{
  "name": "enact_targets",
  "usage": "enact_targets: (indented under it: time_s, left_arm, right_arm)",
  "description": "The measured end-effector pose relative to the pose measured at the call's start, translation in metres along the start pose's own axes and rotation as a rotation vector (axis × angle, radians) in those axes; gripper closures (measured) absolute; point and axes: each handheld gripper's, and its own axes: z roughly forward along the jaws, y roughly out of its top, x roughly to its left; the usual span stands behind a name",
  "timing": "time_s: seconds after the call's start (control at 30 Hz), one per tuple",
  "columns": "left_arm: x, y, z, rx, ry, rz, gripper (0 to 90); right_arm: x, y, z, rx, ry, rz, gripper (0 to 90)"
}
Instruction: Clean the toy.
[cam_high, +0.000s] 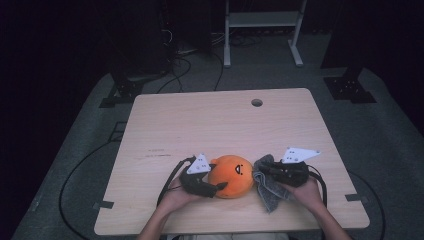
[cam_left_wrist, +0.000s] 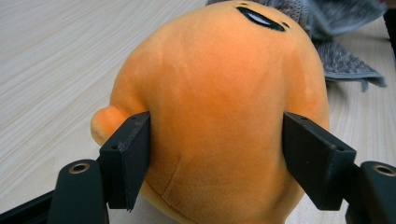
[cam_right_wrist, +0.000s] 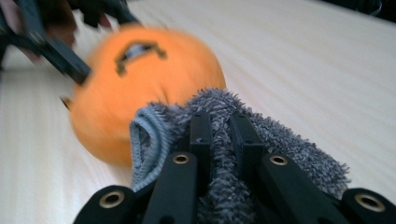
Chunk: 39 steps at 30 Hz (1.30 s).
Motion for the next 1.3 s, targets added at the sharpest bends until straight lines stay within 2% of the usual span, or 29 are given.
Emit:
enact_targets:
  time_s: [0.07,0.1,0.2,0.23,0.33,0.4,0.43,0.5,0.57,0.73,0.9,0.97,1.1,1.13,1.23,1.3]
  left_arm:
    - [-0.001,0.0,0.0,0.007,-0.005,0.016,27.2]
    - [-0.001,0.001,0.0,0.012,-0.009,0.026,27.3]
    - [-0.003,-0.001,-0.002,0.0,-0.036,0.043,27.3]
    - [-0.001,-0.001,-0.003,-0.007,-0.054,0.039,26.3]
    - [0.004,0.004,-0.01,-0.004,-0.086,0.036,15.6]
    - [0.006,0.007,-0.011,-0.045,-0.088,0.01,11.1]
    - [0.006,0.007,-0.01,-0.05,-0.086,0.004,11.3]
    - [0.002,0.006,-0.004,-0.022,-0.062,0.035,16.5]
    - [0.0,0.006,-0.002,-0.01,-0.059,0.044,21.4]
    - [-0.002,0.005,-0.003,0.006,-0.064,0.053,24.5]
    - [-0.003,0.004,-0.005,0.033,-0.076,0.069,25.9]
    - [-0.005,0.003,-0.005,0.032,-0.077,0.085,26.0]
    - [-0.007,0.004,-0.006,0.033,-0.079,0.101,26.0]
    - [-0.008,0.004,-0.006,0.037,-0.084,0.105,26.0]
    - [-0.01,0.003,-0.008,0.025,-0.14,0.097,25.6]
    - [-0.009,0.003,-0.009,0.025,-0.15,0.096,25.6]
  right_arm:
    - [0.007,0.012,-0.003,-0.036,0.014,-0.031,80.7]
    - [0.014,0.026,0.0,-0.054,0.041,-0.058,80.7]
    - [0.021,0.043,0.013,-0.041,0.067,-0.099,80.7]
    - [0.022,0.047,0.021,-0.015,0.08,-0.112,80.7]
    - [0.026,0.047,0.034,0.034,0.093,-0.139,80.9]
    - [0.029,0.044,0.036,0.047,0.099,-0.157,80.9]
    - [0.032,0.042,0.035,0.046,0.104,-0.169,80.9]
    - [0.032,0.038,0.034,0.039,0.109,-0.172,80.9]
    - [0.028,0.033,0.031,0.037,0.111,-0.156,81.0]
    - [0.012,0.009,0.017,0.02,0.09,-0.06,80.9]
    - [0.002,-0.005,0.004,0.088,0.058,-0.004,80.9]
    - [0.001,-0.005,0.0,0.083,0.062,0.008,81.0]
    - [0.012,0.019,-0.005,0.011,0.1,-0.027,81.0]
    - [0.017,0.029,-0.002,0.002,0.116,-0.051,81.0]
    - [0.025,0.051,0.012,0.017,0.139,-0.102,81.1]
    - [0.026,0.061,0.029,0.062,0.15,-0.114,81.0]
